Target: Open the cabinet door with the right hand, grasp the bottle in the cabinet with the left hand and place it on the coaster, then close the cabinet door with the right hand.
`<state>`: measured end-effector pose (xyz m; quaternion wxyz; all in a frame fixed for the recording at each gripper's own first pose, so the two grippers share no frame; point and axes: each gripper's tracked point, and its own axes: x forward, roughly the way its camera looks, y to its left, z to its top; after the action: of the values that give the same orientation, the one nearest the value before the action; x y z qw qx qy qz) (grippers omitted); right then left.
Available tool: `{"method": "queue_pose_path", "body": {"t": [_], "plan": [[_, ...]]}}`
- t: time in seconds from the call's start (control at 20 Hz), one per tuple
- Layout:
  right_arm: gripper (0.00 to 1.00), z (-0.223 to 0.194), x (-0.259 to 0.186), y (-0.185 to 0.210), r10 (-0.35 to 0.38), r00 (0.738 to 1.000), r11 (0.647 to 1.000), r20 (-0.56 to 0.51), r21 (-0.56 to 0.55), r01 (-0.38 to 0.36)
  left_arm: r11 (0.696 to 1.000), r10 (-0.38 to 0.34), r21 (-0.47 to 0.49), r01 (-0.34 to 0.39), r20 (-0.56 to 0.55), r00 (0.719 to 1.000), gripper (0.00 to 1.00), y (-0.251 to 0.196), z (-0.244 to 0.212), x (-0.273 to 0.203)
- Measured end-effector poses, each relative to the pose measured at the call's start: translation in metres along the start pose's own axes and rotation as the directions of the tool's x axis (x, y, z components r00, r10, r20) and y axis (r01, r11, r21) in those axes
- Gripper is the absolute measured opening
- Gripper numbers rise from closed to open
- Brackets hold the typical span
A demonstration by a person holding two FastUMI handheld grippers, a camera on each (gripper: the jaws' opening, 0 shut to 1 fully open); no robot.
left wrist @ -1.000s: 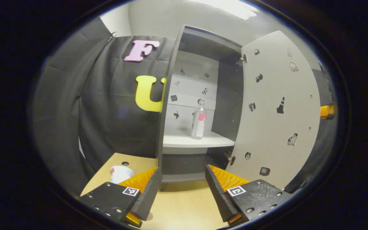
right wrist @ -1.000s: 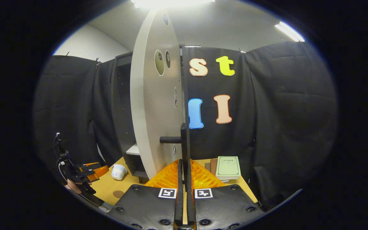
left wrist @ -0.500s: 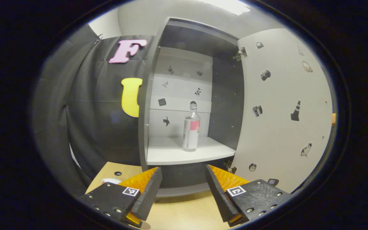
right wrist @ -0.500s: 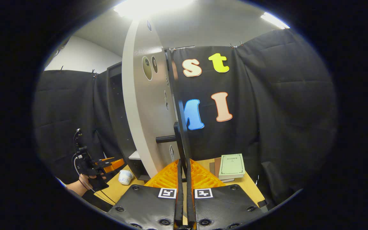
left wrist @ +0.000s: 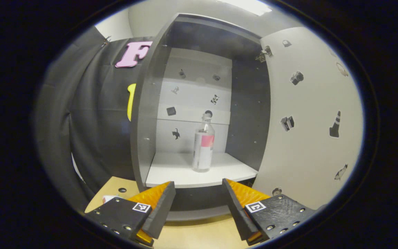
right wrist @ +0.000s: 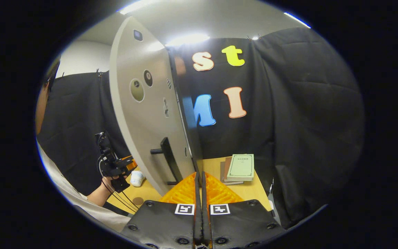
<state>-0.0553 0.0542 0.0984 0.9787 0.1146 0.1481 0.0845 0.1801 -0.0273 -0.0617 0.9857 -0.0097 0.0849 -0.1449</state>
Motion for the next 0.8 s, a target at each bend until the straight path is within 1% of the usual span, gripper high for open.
{"method": "queue_pose_path", "body": {"t": [0.15,0.2,0.25,0.35,0.4,0.45,0.5,0.6,0.65,0.8], "plan": [[0.02,0.016,0.020,-0.044,-0.084,0.992,0.993,0.099,0.092,0.075,0.999,0.001,0.032,-0.001,0.001,1.000,0.84,0.001,0.010,0.020],[0.10,0.018,0.028,-0.054,-0.101,0.987,0.989,0.124,0.121,0.086,0.999,0.005,0.052,-0.005,0.013,1.000,0.84,0.000,0.017,0.028],[0.03,0.019,0.037,-0.061,-0.117,0.982,0.985,0.146,0.145,0.095,0.998,0.003,0.069,-0.004,0.021,1.000,0.84,0.000,0.025,0.037],[0.07,0.019,0.055,-0.077,-0.143,0.976,0.973,0.165,0.201,0.109,0.995,-0.013,0.100,0.011,0.018,1.000,0.84,-0.008,0.031,0.061],[0.25,0.016,0.062,-0.087,-0.168,0.972,0.968,0.163,0.214,0.132,0.994,-0.008,0.107,0.006,0.018,1.000,0.83,-0.008,0.033,0.074],[0.34,0.014,0.067,-0.099,-0.188,0.969,0.968,0.162,0.199,0.155,0.994,-0.005,0.108,0.004,0.009,1.000,0.82,-0.008,0.033,0.086],[0.51,0.012,0.079,-0.108,-0.209,0.965,0.968,0.161,0.175,0.180,0.995,-0.007,0.104,0.006,0.005,1.000,0.82,-0.010,0.032,0.100],[0.84,0.008,0.085,-0.121,-0.250,0.956,0.963,0.155,0.144,0.229,0.997,-0.006,0.082,0.006,-0.006,1.000,0.82,-0.011,0.032,0.126],[0.96,0.007,0.092,-0.125,-0.264,0.953,0.959,0.149,0.143,0.244,0.998,0.000,0.069,0.001,-0.014,1.000,0.82,-0.009,0.032,0.138],[0.98,0.007,0.100,-0.134,-0.274,0.952,0.958,0.137,0.131,0.256,0.999,0.002,0.037,-0.002,-0.014,1.000,0.82,-0.004,0.032,0.160]]}}
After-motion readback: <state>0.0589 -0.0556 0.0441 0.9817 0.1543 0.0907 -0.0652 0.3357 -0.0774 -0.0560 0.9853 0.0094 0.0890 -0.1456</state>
